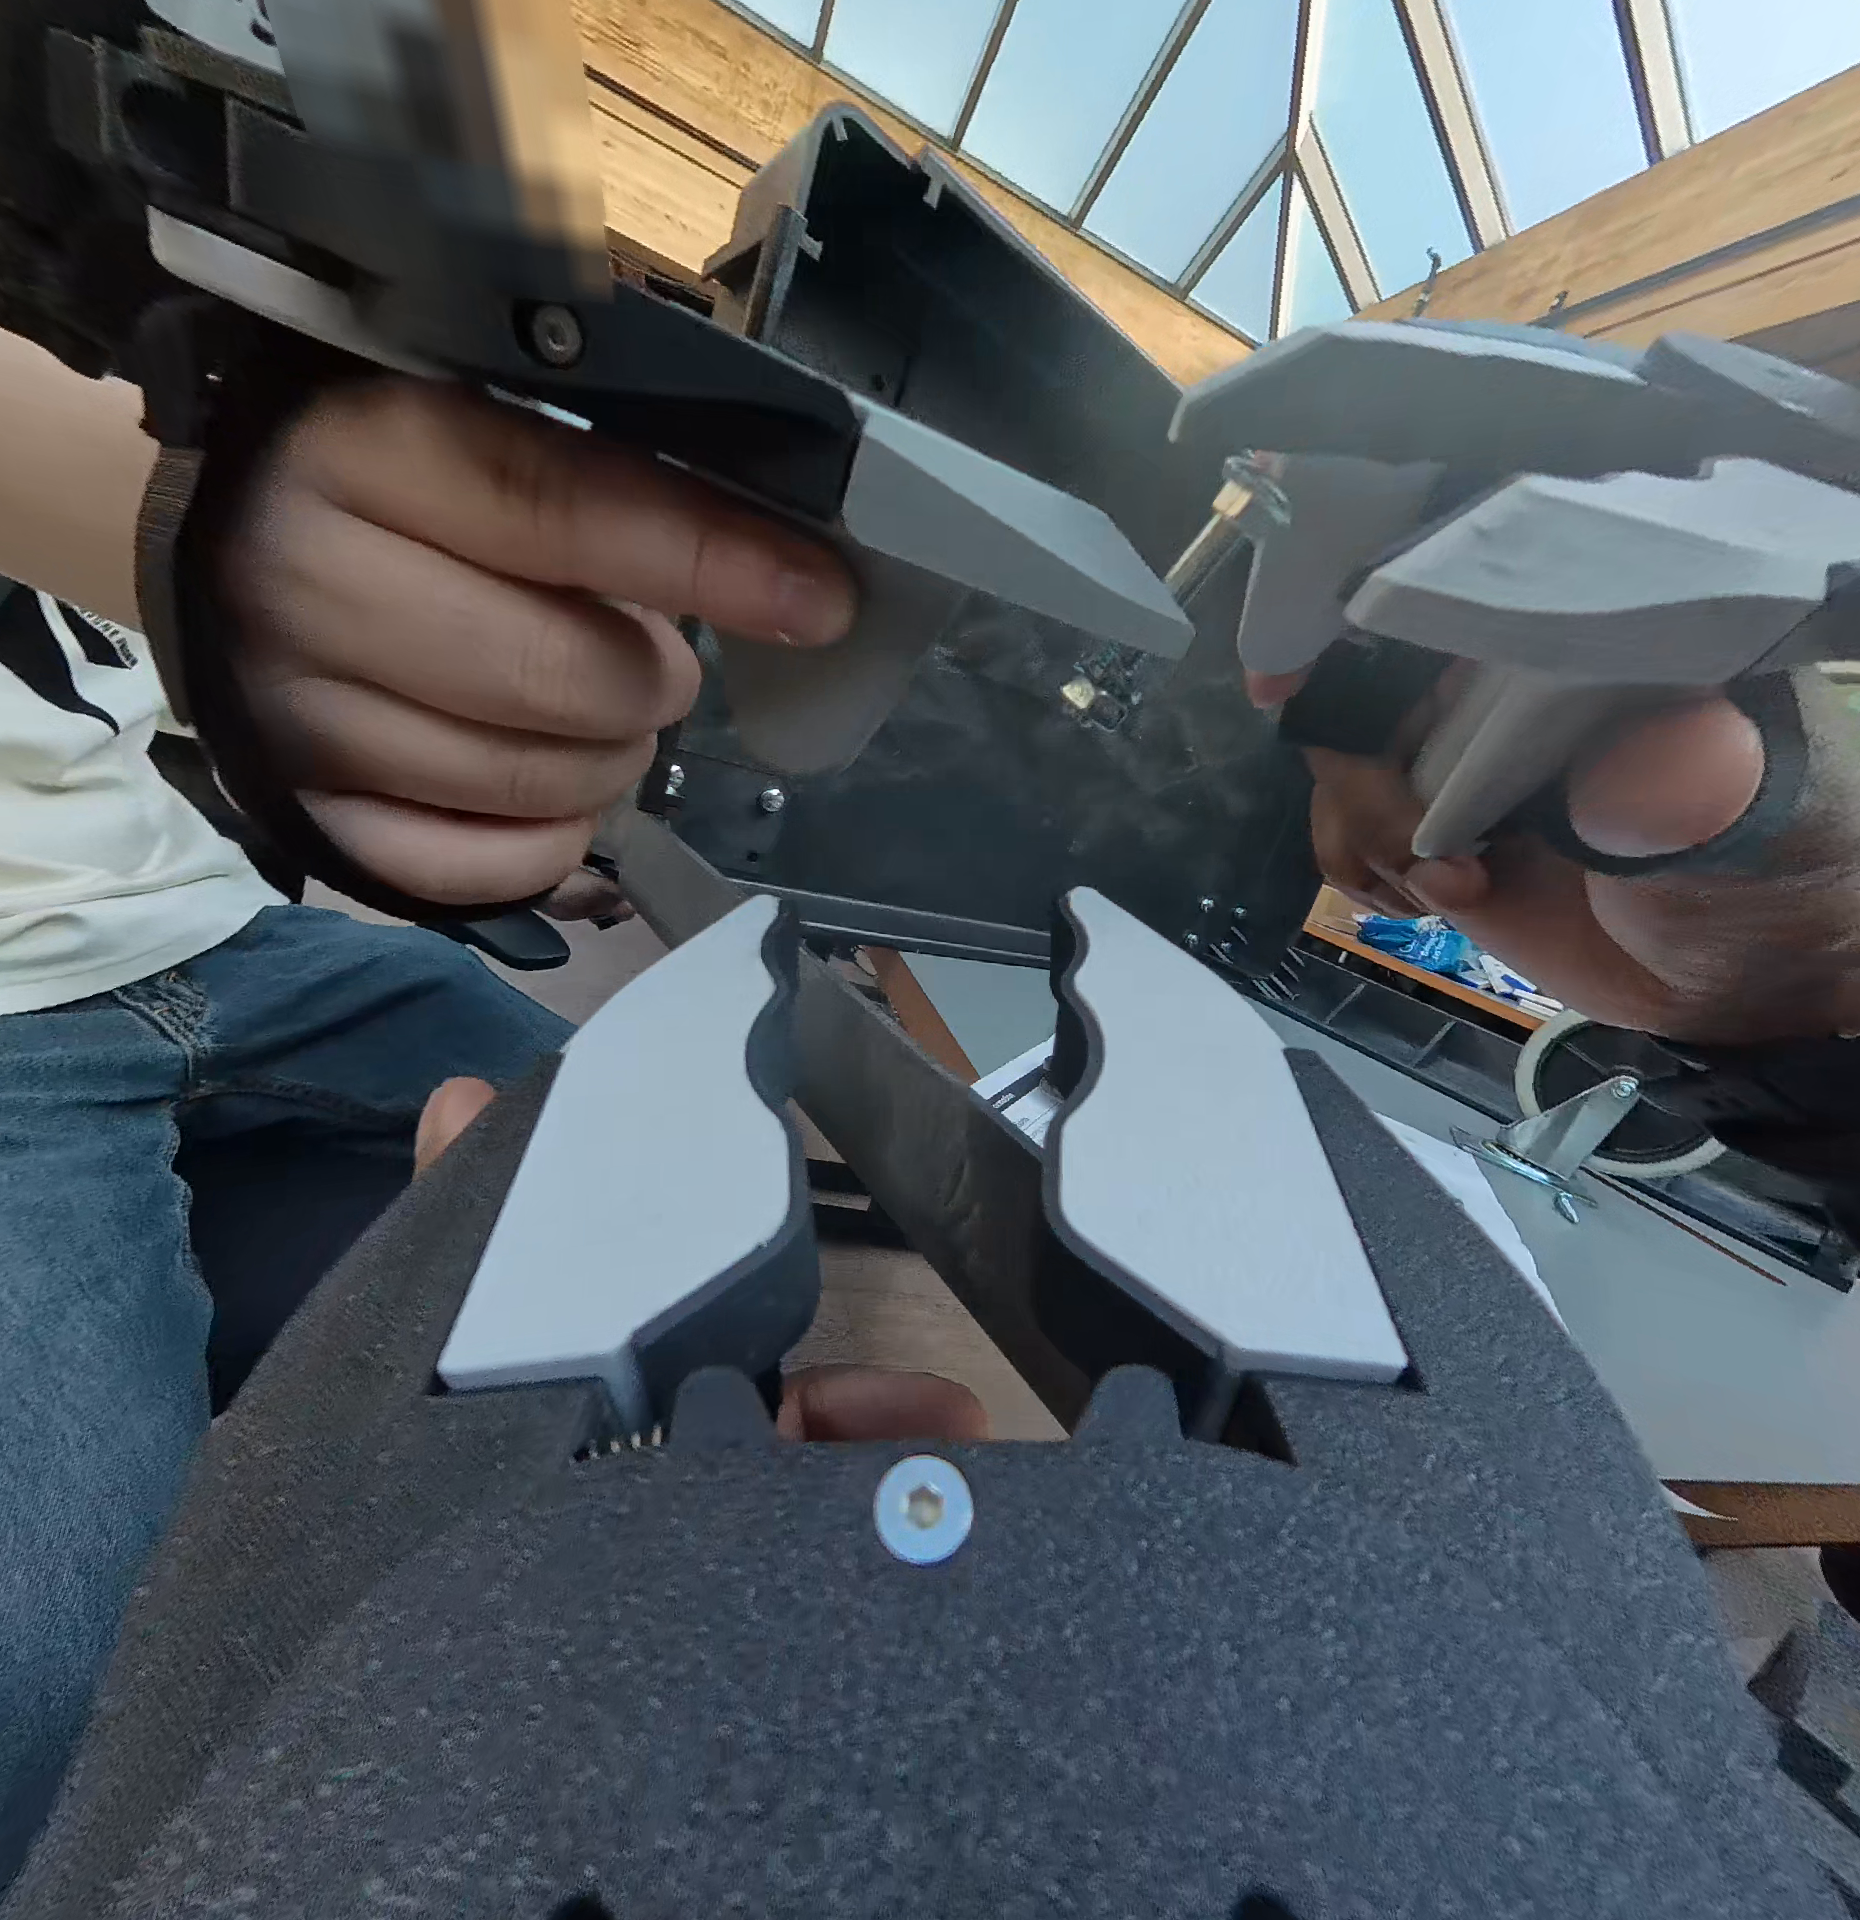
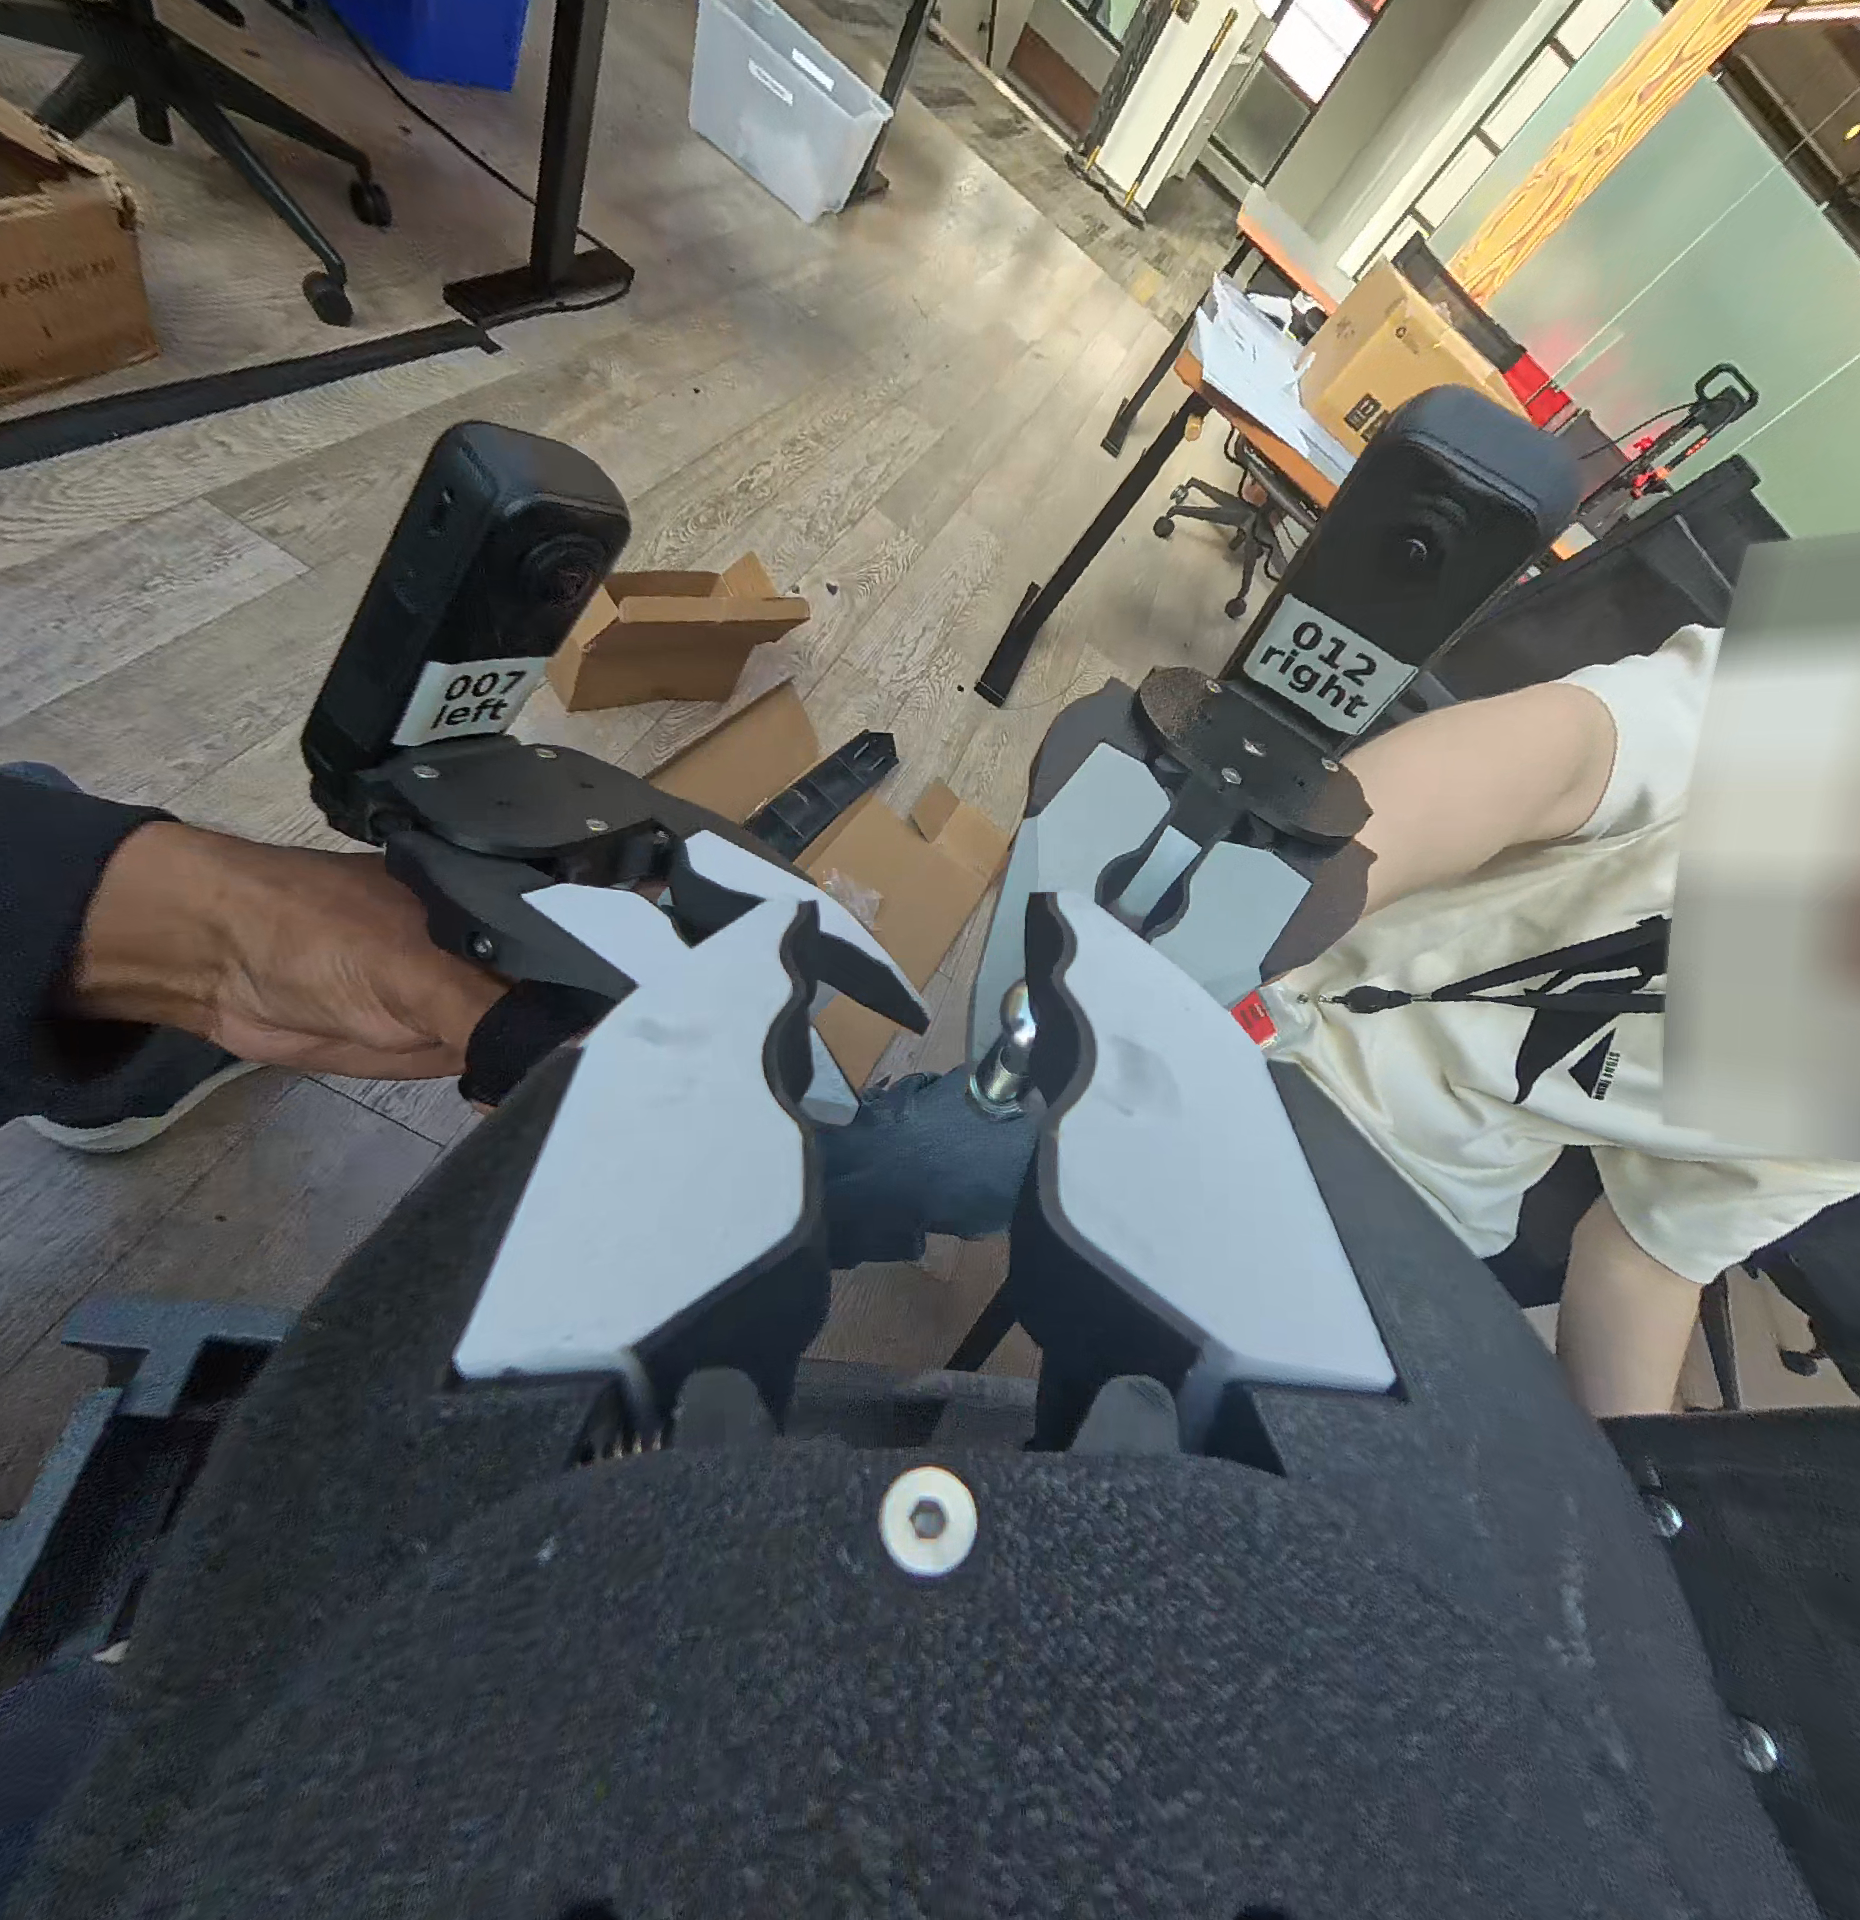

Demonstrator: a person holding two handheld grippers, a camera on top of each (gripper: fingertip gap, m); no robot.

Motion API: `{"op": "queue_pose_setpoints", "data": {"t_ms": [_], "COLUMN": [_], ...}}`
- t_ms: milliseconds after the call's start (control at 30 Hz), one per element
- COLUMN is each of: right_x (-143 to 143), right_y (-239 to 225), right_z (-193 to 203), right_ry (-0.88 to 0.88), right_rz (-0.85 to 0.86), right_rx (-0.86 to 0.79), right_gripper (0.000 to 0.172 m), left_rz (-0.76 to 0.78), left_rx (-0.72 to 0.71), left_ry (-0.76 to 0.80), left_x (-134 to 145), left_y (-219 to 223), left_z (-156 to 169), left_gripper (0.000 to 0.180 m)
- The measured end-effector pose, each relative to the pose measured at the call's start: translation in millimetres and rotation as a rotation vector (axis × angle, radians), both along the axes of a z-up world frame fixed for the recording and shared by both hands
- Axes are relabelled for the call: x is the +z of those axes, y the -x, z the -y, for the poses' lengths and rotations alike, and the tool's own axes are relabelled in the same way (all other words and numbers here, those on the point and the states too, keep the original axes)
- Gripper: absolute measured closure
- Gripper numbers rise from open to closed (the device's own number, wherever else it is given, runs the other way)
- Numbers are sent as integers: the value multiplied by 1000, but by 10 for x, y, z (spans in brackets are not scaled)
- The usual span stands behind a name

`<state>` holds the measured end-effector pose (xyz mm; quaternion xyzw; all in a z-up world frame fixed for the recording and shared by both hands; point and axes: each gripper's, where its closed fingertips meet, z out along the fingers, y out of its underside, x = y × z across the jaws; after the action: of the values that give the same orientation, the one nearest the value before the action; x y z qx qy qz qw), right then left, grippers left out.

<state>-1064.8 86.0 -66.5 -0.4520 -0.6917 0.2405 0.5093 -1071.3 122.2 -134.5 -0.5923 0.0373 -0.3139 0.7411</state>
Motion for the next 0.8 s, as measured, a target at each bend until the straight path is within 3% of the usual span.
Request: {"op": "queue_pose_setpoints", "data": {"t_ms": [133,300,533,800], "right_x": [81,87,-25,-38], "right_y": [-238,-430,-486,-535], "right_z": [-157,-241,-401,-392], "right_ry": [-10,42,40,34], "right_rz": [-26,-14,79,42], "right_rx": [-23,10,-6,1], "right_gripper": [136,141,148,159], "left_rz": [-52,-85,-70,-134], "left_rx": [-108,-129,-92,-51], "left_ry": [-53,-140,-171,-169], "left_x": [117,342,426,419], "left_y": [-359,-588,-646,-656], "left_z": [-87,-125,-203,-221], "left_gripper": [135,142,149,170]}}
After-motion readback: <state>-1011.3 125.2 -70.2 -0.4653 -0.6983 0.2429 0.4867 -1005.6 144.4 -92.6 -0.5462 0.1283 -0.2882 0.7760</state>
